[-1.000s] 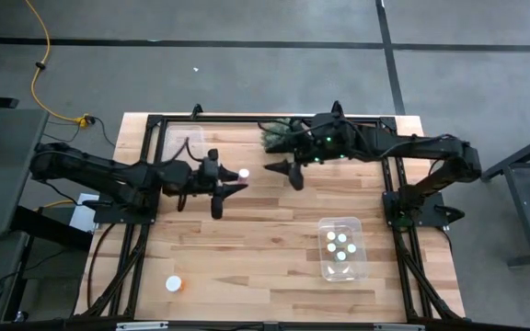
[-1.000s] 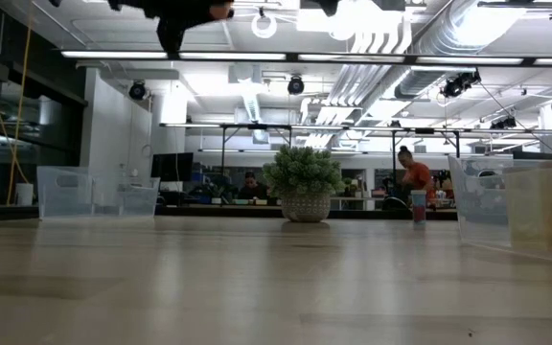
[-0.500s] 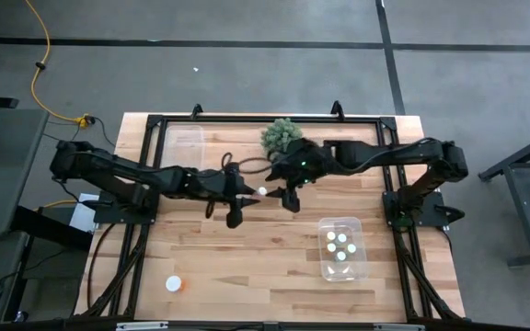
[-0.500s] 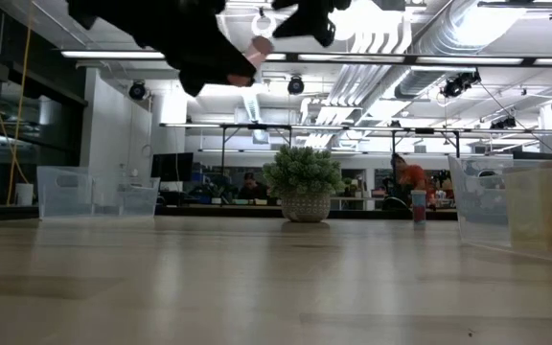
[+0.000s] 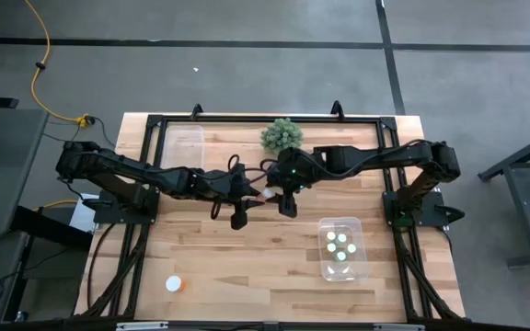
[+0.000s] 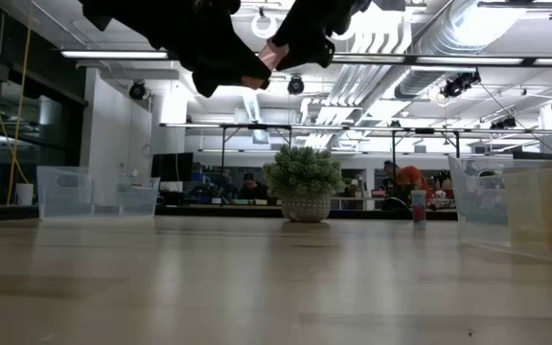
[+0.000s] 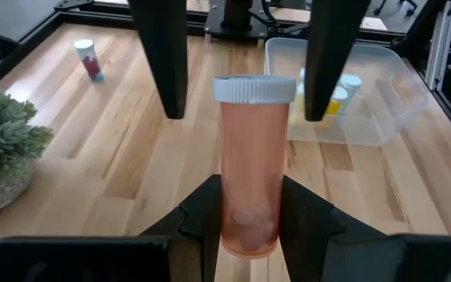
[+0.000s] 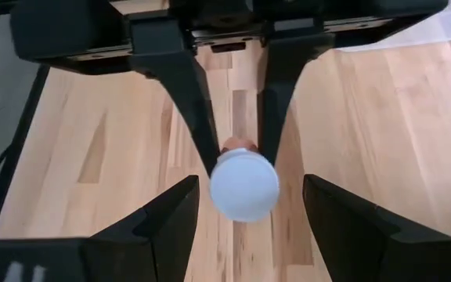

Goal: Pick and place medicine bottles into bin by pill shape (circle, oval)
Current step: Put the pink tablet bottle into the right transparent bin

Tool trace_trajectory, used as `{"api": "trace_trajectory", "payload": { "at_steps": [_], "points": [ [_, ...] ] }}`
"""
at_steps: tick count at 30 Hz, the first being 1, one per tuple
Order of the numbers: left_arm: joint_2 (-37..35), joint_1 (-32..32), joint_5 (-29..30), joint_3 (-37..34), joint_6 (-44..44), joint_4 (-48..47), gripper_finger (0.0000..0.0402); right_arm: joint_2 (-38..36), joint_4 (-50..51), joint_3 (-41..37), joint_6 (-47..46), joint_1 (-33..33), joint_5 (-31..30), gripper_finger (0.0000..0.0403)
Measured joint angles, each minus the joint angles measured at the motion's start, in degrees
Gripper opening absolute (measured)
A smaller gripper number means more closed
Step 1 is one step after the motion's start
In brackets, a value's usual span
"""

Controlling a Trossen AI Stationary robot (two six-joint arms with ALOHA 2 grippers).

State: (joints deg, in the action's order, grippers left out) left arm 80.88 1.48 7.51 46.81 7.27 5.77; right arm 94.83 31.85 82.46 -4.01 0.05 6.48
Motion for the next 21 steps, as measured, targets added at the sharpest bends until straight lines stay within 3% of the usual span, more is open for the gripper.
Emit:
{"api": "trace_trajectory", "payload": {
  "at_steps": [7, 21],
  "points": [
    [0.0, 0.0, -0.4, 0.0, 0.0, 0.0, 0.009, 0.0, -0.5, 0.0, 0.0, 0.0, 0.7, 0.0208],
    [0.0, 0.0, -0.5, -0.1, 0.0, 0.0, 0.009, 0.0, -1.4, 0.0, 0.0, 0.0, 0.8, 0.0121]
  ]
}}
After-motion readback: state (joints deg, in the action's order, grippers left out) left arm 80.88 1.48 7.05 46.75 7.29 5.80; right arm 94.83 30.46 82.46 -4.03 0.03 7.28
